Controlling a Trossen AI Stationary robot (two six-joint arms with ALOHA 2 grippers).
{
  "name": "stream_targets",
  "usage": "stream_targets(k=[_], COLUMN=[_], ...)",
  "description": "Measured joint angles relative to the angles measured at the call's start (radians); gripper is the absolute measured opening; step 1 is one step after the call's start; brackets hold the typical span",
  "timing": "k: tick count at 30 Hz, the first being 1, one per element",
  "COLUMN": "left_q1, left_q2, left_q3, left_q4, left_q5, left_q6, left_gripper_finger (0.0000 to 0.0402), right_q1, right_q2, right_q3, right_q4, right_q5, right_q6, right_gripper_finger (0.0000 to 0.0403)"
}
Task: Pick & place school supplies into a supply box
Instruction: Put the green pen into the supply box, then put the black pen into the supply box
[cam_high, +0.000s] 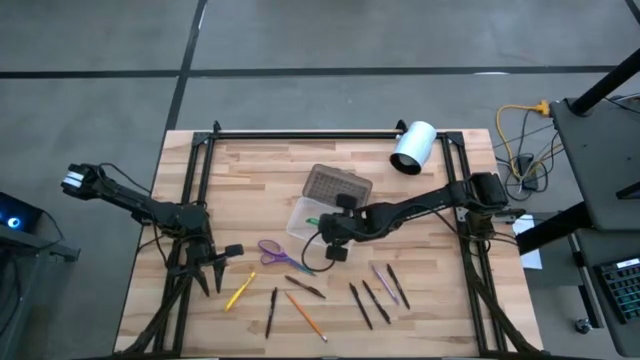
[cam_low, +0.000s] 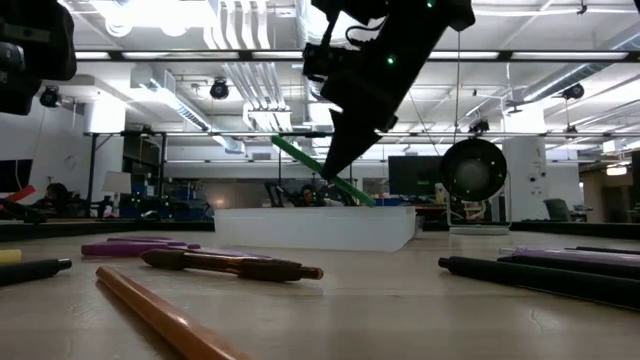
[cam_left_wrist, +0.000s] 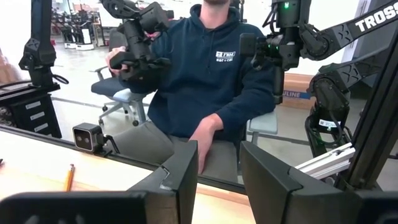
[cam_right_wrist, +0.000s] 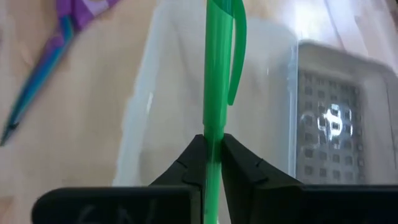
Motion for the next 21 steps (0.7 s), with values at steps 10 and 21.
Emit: stream_targets(k=[10,21], left_q1=[0.0,0.0], left_q2=[0.005,0.005], left_q3=[0.0,0.0], left_q4=[-0.001,0.0], left_q5=[0.0,0.0], left_q6=[0.0,0.0], left_gripper_finger=[0.0105,0.0105], right_q1=[-0.001,0.0], right_q2=[-0.001,-0.002], right_q3=[-0.001,-0.001], right_q4=[-0.013,-0.013], right_q5=[0.001,-0.001], right_q6=[0.004,0.004], right_gripper_finger=[0.0055,0.0074])
